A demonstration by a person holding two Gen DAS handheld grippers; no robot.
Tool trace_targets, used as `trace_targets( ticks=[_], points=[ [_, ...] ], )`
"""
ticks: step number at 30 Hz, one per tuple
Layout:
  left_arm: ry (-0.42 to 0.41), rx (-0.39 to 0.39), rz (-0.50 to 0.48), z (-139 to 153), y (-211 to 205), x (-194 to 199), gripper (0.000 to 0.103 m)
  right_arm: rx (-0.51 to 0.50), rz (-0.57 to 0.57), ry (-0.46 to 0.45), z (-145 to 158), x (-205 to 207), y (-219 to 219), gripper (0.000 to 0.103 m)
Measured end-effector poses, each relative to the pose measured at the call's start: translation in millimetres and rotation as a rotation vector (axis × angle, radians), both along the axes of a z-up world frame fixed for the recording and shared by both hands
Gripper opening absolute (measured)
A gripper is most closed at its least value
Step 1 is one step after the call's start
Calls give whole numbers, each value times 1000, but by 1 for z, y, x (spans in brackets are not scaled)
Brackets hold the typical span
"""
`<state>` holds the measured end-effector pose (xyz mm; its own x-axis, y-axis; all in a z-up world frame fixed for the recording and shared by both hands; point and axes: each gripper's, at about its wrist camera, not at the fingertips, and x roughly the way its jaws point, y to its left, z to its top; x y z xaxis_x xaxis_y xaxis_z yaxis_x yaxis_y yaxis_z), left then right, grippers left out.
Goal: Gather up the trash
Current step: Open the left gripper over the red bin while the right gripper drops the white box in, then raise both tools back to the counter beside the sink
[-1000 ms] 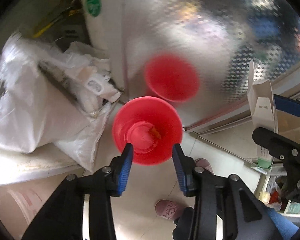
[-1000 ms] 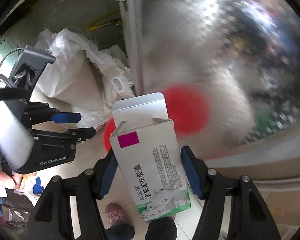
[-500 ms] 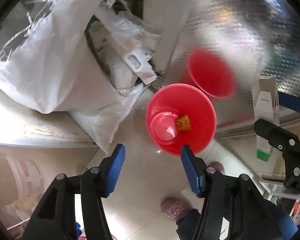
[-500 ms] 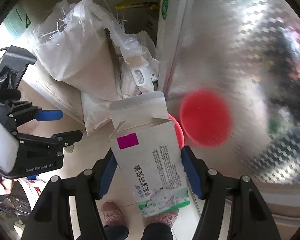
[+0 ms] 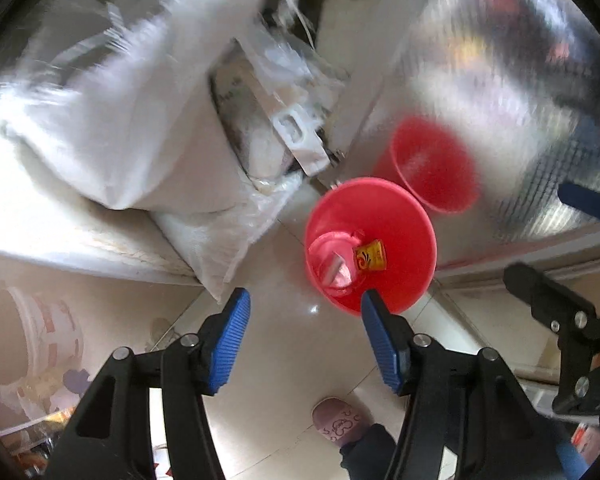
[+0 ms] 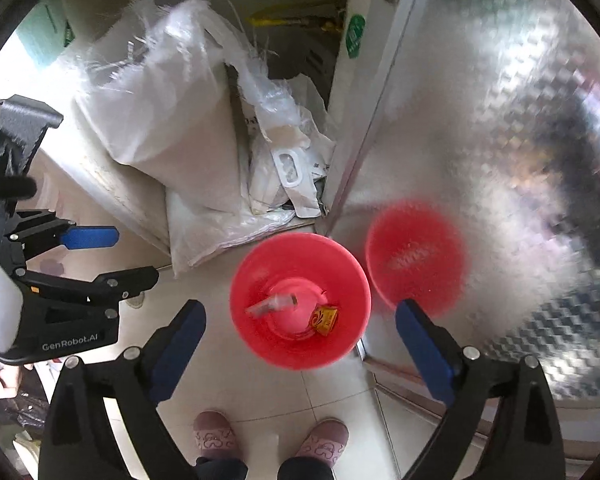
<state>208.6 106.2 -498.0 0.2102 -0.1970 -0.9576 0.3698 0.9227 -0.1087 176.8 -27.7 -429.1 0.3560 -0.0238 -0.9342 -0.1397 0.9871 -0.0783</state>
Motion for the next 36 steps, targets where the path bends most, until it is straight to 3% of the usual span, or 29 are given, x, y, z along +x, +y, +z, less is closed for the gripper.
trace_targets(
  ticks=[9, 19, 26, 27, 29, 36],
  points=[
    [-35, 10, -12, 116, 12, -32, 56, -21, 3, -51, 103, -33, 15, 98],
    [-69, -36, 16, 257, 17, -77, 56, -26, -12, -138, 234, -78, 16, 103],
    [-130, -67, 20, 335, 5, -90, 56, -22, -43, -211, 301, -87, 3, 103],
    [-139, -74, 15, 344, 2, -89, 57, -18, -49, -225, 310, -88, 0, 103],
    [-159, -77, 1, 359, -5, -84, 71, -13, -61, -252, 324, -88, -4, 103],
    [-234, -58, -70, 406, -42, -55, 79, -10, -108, -320, 356, -73, -35, 103]
  ],
)
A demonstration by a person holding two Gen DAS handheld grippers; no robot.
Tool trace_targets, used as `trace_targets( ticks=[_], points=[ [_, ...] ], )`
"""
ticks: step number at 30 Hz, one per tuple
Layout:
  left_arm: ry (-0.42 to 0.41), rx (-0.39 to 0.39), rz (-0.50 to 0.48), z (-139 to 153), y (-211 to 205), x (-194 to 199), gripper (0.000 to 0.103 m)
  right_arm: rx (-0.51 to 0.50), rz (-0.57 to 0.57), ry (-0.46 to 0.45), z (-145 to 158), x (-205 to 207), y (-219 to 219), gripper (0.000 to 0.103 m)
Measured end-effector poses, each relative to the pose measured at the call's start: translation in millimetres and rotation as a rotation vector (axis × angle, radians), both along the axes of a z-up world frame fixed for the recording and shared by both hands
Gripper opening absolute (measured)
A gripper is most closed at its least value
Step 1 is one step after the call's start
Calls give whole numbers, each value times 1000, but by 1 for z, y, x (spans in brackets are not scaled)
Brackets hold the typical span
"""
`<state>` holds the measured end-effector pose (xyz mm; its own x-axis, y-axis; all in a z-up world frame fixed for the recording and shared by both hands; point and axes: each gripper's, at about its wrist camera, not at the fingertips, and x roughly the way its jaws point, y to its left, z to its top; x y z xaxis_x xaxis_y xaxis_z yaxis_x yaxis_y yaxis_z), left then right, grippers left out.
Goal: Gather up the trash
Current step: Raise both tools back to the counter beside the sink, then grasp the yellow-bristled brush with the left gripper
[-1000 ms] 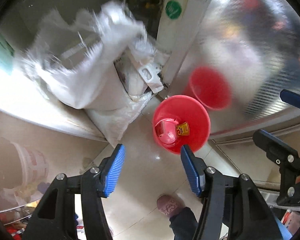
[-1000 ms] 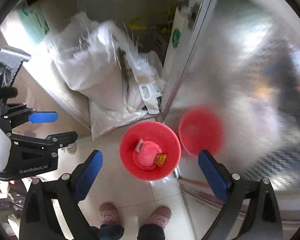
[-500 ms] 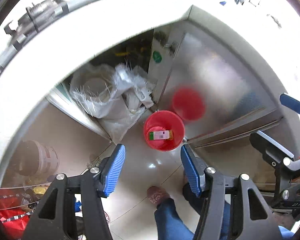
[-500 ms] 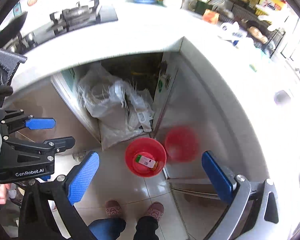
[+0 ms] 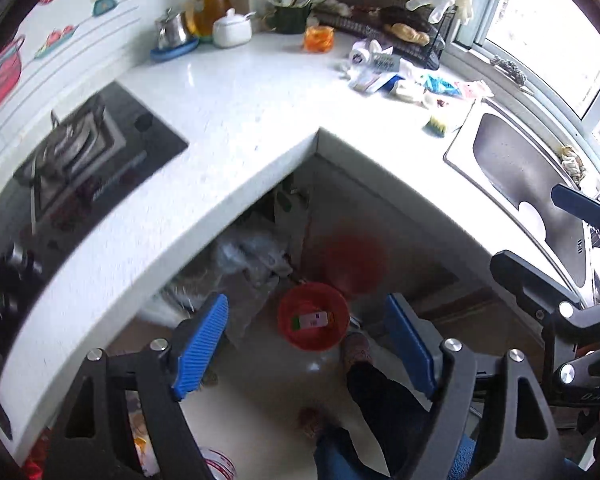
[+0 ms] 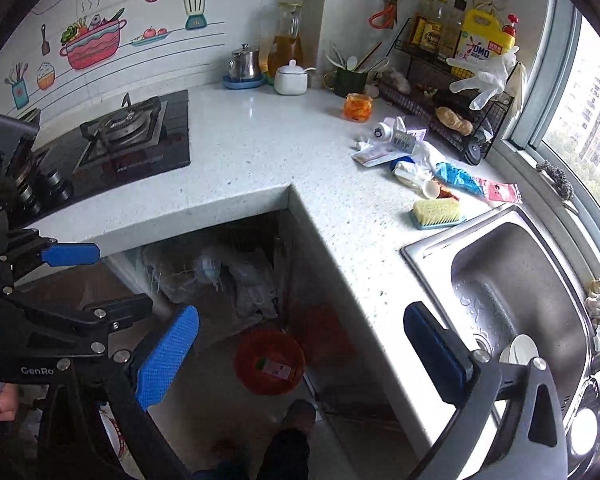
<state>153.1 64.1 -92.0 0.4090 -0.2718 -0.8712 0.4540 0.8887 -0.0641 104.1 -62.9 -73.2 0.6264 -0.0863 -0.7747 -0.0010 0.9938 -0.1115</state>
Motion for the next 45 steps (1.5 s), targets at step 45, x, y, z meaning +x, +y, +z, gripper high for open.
trace_targets(
  ticks=[45],
  points=[
    [128, 181, -518, -76, -332, 185, 79, 150, -402, 185, -40, 103, -261, 103]
  ],
)
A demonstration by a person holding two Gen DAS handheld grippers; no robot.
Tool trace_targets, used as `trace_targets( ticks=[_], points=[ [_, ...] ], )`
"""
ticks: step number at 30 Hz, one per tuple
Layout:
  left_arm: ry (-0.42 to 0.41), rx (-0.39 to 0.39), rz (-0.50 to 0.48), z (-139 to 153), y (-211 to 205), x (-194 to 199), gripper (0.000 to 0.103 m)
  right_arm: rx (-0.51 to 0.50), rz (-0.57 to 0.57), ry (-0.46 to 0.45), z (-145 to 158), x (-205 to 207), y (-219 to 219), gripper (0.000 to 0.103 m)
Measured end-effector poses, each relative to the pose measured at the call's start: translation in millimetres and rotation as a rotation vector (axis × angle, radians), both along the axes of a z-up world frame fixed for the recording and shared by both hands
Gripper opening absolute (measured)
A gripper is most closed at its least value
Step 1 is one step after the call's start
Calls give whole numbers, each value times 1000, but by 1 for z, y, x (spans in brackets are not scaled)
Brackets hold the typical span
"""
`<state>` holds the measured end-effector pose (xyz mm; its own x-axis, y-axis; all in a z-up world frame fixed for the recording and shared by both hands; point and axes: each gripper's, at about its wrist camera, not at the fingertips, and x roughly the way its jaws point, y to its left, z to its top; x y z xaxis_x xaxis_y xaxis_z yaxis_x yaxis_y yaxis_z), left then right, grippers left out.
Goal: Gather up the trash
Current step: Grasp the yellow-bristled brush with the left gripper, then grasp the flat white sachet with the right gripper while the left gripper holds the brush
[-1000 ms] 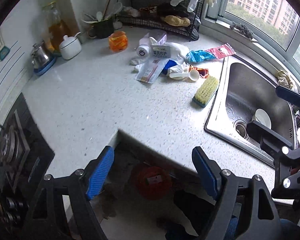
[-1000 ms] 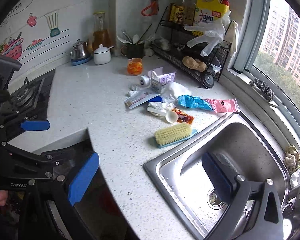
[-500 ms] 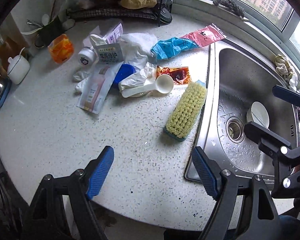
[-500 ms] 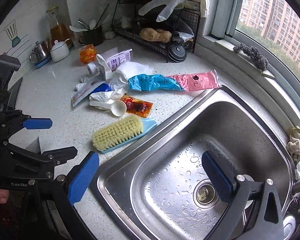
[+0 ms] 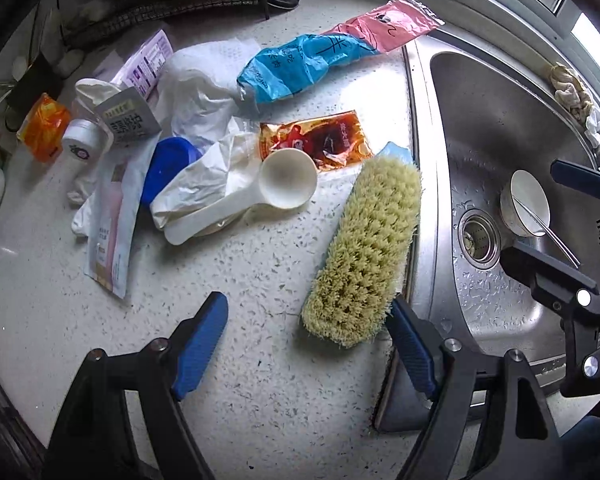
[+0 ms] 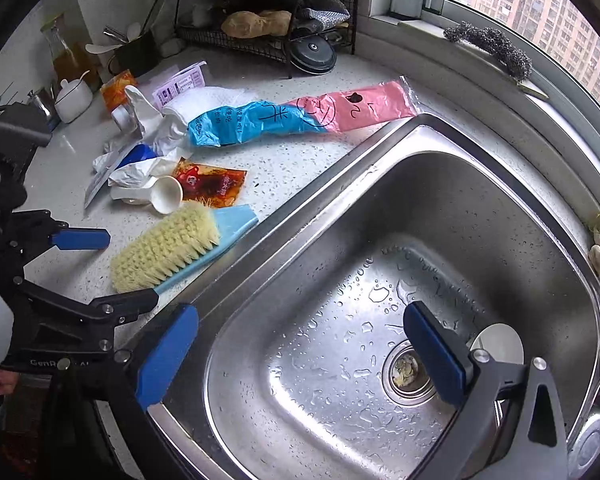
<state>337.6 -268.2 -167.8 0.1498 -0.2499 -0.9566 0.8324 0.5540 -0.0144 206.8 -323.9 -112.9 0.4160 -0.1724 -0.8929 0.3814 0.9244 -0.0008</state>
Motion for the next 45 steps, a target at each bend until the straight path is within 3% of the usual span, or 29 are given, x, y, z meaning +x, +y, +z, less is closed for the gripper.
trace_targets(
  ticks=[10, 14, 19, 26, 35, 45],
  points=[
    [-26, -22, -40, 0, -22, 3, 75, 21, -40, -1, -5, 2, -11, 103],
    [-36, -44, -48, 7, -27, -1, 44, 33, -53, -13, -2, 2, -16, 103],
    [-42, -63, -34, 8, -27, -7, 41, 37, -48, -12, -1, 1, -18, 103],
    [-81, -125, 65, 41, 11, -4, 40, 53, 37, -46, 11, 14, 0, 103],
    [-125, -164, 250, 69, 86, 20, 39, 73, 228, -95, 31, 68, 46, 103],
    [-191, -131, 439, 78, 140, 53, 37, 59, 410, -144, 36, 137, 83, 103]
  ],
)
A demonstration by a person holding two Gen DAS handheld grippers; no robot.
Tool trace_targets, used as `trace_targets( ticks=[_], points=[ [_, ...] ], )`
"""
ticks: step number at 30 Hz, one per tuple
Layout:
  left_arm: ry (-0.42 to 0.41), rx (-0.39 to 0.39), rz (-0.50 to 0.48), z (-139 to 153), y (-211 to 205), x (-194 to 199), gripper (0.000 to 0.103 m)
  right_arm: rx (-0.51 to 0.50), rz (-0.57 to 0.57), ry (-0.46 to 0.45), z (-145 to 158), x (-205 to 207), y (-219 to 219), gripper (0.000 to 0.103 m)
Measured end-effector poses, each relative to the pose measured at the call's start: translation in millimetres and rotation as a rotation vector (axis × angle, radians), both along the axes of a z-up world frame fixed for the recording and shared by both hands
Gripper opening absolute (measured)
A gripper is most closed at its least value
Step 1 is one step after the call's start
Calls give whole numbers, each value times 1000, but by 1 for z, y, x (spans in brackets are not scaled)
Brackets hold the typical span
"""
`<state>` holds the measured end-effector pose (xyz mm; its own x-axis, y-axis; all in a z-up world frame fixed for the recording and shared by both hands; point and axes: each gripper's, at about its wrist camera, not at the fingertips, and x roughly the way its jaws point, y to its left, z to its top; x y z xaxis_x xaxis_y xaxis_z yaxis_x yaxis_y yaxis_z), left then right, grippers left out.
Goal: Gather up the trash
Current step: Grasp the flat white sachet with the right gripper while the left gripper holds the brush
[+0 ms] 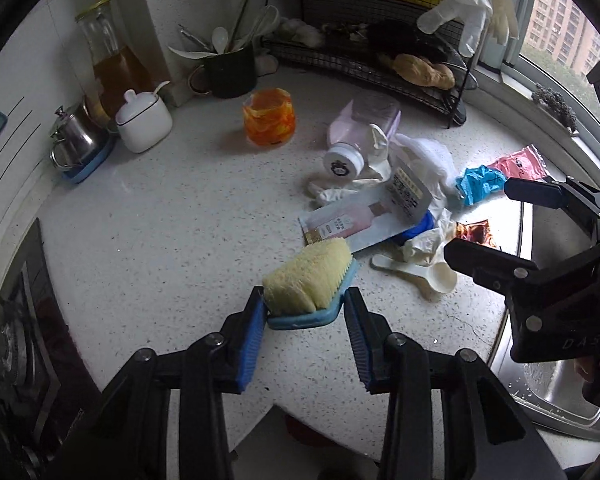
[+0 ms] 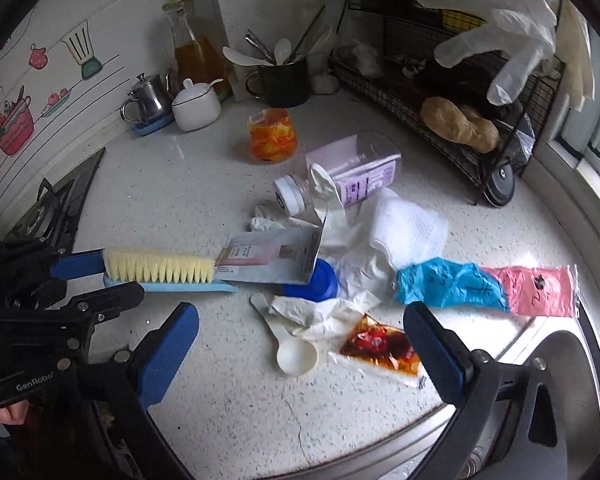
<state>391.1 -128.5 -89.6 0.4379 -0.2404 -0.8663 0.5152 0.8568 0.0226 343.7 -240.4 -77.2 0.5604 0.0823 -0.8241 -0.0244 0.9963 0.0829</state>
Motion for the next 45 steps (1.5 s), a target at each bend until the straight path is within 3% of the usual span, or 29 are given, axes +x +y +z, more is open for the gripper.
trace_targets(
  ticks=[3, 8, 13, 14, 15, 16, 23, 36, 45],
  points=[
    [8, 4, 38, -5, 4, 11, 37, -3, 18, -5, -2, 17, 5, 102],
    [22, 21, 68, -13, 6, 21, 36, 51, 36, 46, -16, 44, 11, 80],
    [41, 35, 86, -24, 8, 23, 36, 91, 54, 96, -35, 62, 16, 51],
    [42, 43, 92, -26, 9, 23, 35, 99, 53, 114, -39, 65, 16, 43],
    [45, 49, 96, -28, 10, 23, 35, 105, 54, 134, -43, 67, 17, 25],
    [47, 51, 97, -29, 10, 21, 35, 105, 53, 149, -47, 67, 18, 19],
    [32, 30, 101, -25, 17, 8, 35, 76, 44, 84, -33, 49, 20, 12],
    [-32, -62, 78, 12, 59, -52, 34, 15, 55, -19, 17, -9, 50, 2],
    [-47, -75, 47, 13, 98, -105, 33, 6, 43, -19, 19, -66, 81, 1]
  ],
)
